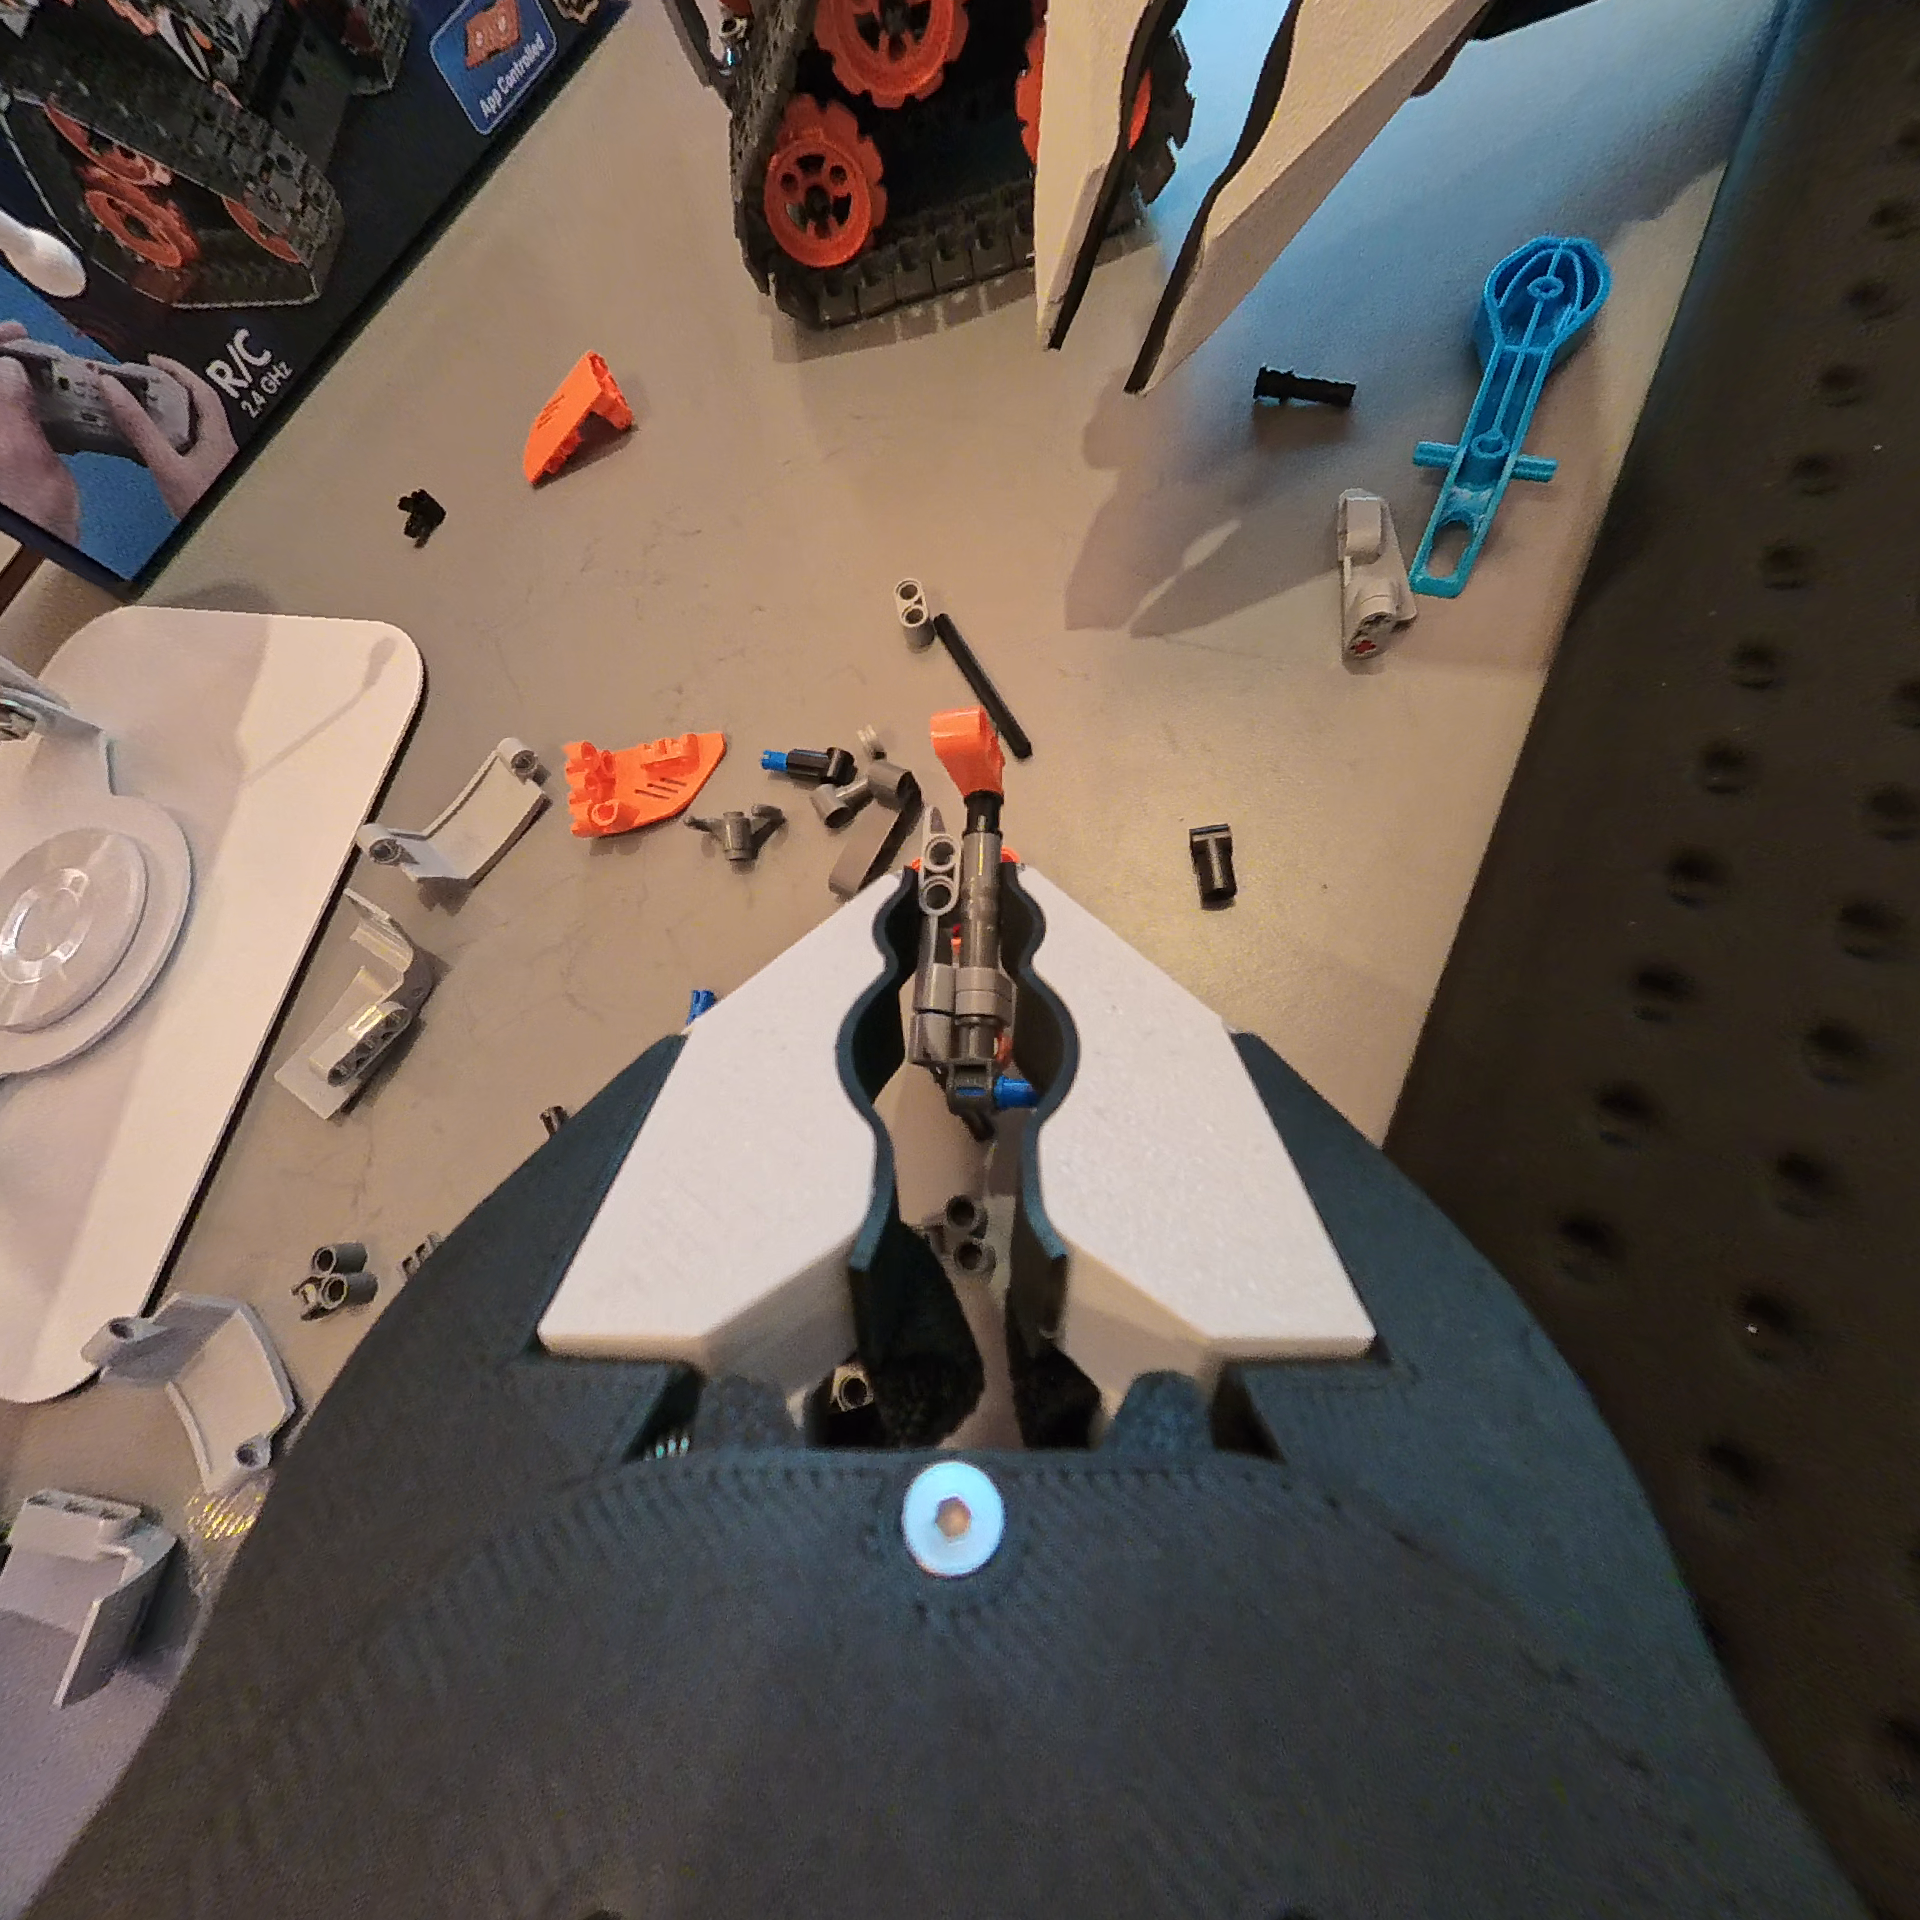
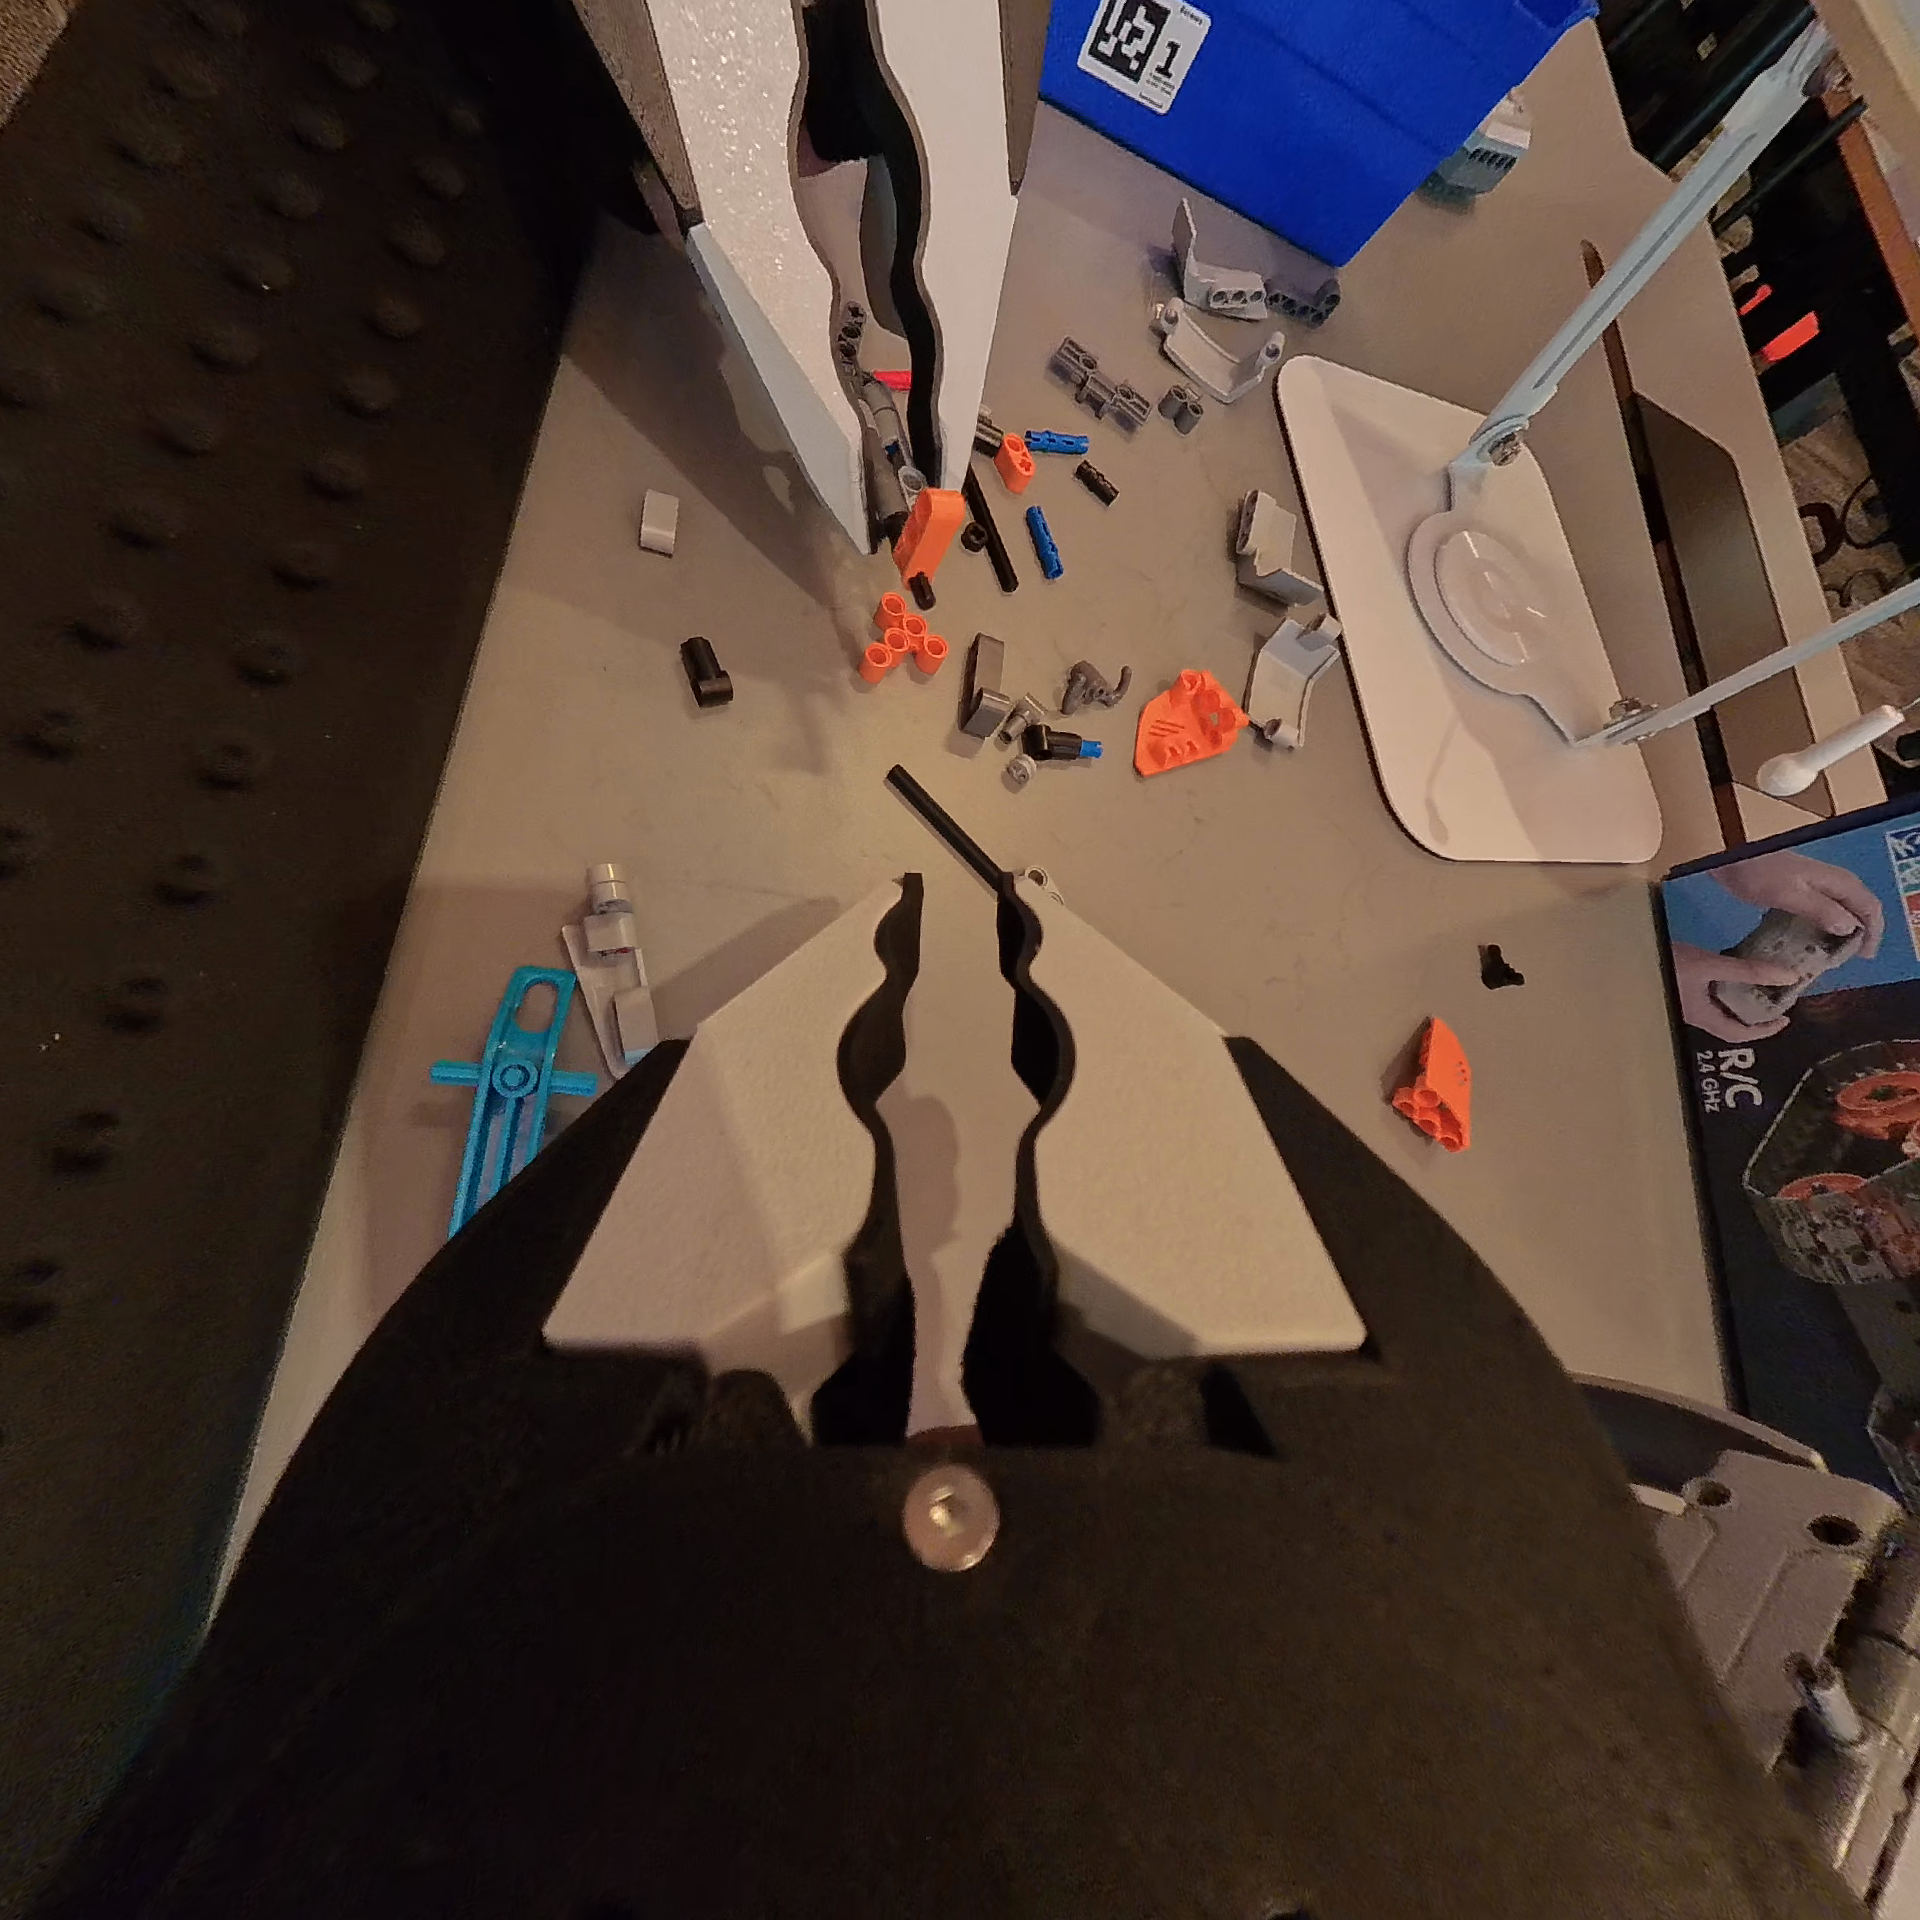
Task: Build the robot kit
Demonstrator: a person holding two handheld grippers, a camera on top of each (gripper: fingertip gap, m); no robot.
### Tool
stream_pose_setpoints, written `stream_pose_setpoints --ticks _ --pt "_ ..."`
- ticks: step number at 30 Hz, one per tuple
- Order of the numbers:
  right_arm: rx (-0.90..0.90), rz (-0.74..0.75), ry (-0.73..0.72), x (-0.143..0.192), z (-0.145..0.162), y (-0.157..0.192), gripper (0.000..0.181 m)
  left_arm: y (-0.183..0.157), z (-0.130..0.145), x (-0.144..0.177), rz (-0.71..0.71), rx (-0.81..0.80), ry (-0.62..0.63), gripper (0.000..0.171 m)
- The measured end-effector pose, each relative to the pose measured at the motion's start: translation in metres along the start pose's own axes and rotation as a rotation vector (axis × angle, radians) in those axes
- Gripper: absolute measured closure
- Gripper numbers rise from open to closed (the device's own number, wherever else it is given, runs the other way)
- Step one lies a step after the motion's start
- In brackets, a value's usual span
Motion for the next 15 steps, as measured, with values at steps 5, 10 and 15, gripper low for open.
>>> stream_pose_setpoints --ticks 5,10,15 --pt "-0.001 0.003 -0.002 0.0015 0.0000 -0.0010 0.169 0.0008 -0.0032 0.0023 0.001 0.010 -0.023 0.159" --pt "-0.001 0.006 -0.001 0.0028 0.0006 -0.0016 0.169 0.0020 -0.0067 0.0046 -0.001 0.016 -0.048 0.159" --pt "-0.003 0.016 -0.003 0.0048 0.0006 -0.0038 0.169 0.0024 -0.0049 0.0074 -0.002 0.010 -0.039 0.159"
Point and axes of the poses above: each gripper's, where its closed fingertips meet, x back along the fingers, z out of its underside, y = z × x across the jaws, the point moved 2 cm from there along x, back along the fingers, and after that the axes turned 2 degrees about -y, right-handed, at the moved point
